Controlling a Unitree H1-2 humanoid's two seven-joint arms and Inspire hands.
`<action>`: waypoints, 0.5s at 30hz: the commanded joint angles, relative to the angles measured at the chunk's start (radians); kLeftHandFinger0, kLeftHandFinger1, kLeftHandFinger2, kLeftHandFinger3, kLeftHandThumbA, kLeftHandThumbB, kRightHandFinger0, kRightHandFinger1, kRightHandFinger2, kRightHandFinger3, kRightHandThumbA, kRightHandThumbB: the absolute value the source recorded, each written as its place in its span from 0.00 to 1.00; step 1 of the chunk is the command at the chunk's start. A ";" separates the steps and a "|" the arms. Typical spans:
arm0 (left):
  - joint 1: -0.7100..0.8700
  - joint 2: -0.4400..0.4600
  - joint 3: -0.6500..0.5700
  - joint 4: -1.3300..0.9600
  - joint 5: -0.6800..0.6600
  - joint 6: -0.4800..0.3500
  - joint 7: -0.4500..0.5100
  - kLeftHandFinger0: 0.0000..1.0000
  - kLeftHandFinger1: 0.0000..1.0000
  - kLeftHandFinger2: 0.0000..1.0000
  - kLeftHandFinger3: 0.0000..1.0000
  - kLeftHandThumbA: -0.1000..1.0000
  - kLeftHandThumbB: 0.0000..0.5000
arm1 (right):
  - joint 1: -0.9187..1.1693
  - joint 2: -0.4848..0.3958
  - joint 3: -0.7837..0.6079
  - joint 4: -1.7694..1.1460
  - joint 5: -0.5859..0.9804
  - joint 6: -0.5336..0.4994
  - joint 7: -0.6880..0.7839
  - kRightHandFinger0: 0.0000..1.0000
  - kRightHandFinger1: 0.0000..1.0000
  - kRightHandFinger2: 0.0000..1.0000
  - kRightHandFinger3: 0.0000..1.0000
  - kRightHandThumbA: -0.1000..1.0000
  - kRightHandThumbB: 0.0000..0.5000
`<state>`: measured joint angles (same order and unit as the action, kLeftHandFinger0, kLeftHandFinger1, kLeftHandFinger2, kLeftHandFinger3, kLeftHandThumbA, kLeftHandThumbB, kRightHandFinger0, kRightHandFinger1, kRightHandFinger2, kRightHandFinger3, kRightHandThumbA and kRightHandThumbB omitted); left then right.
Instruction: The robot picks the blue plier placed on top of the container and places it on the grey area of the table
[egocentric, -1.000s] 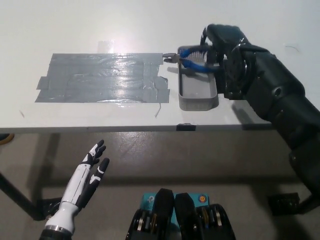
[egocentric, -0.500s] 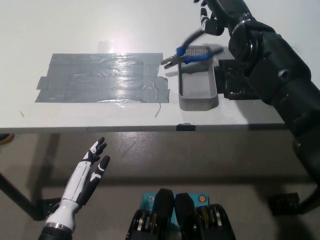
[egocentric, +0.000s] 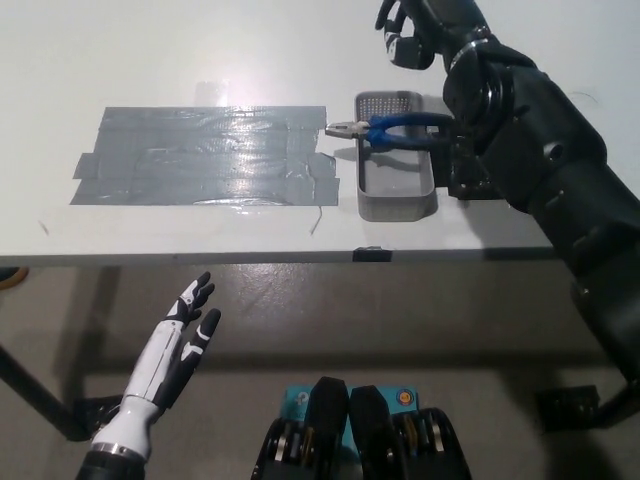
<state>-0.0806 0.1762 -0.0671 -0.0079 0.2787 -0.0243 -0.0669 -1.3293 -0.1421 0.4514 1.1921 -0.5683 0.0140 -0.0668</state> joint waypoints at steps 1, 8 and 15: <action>-0.024 0.011 0.002 -0.016 -0.010 -0.015 0.000 1.00 1.00 1.00 1.00 1.00 0.16 | -0.092 -0.011 -0.030 -0.016 0.054 -0.007 0.131 1.00 1.00 1.00 1.00 0.67 0.81; -0.025 0.012 -0.001 -0.024 -0.018 0.000 -0.016 1.00 1.00 1.00 1.00 1.00 0.10 | -0.094 0.000 0.041 -0.022 0.019 0.074 0.358 1.00 1.00 1.00 1.00 0.84 1.00; -0.035 0.015 -0.002 -0.022 -0.011 -0.002 -0.015 1.00 1.00 1.00 1.00 1.00 0.10 | -0.111 0.029 0.051 0.050 0.037 0.143 0.530 1.00 1.00 1.00 1.00 0.82 1.00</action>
<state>-0.0833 0.1762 -0.0672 -0.0058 0.2791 -0.0234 -0.0710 -1.3312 -0.1269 0.4982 1.2265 -0.5545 0.0807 0.2563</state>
